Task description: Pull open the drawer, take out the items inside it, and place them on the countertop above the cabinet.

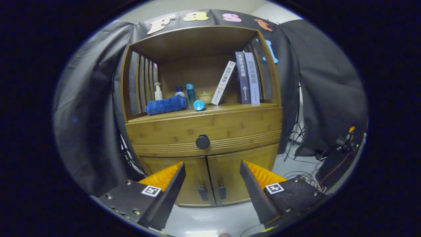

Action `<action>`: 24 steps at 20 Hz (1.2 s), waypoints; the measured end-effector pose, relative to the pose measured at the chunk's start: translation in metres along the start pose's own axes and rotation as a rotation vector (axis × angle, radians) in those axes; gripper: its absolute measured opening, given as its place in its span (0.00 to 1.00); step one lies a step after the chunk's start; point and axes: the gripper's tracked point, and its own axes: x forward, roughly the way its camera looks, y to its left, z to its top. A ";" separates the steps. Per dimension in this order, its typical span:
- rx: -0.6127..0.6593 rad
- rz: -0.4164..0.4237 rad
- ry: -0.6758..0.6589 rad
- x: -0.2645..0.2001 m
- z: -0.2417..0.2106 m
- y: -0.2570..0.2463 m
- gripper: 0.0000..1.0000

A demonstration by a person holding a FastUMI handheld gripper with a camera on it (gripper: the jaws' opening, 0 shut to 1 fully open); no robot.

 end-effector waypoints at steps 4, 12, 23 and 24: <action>0.015 -0.016 -0.065 -0.063 0.041 -0.010 0.99; -0.003 -0.002 -0.210 -0.138 0.156 0.003 0.99; -0.004 0.041 -0.222 -0.174 0.202 0.047 0.99; -0.004 0.036 -0.222 -0.173 0.199 0.046 0.99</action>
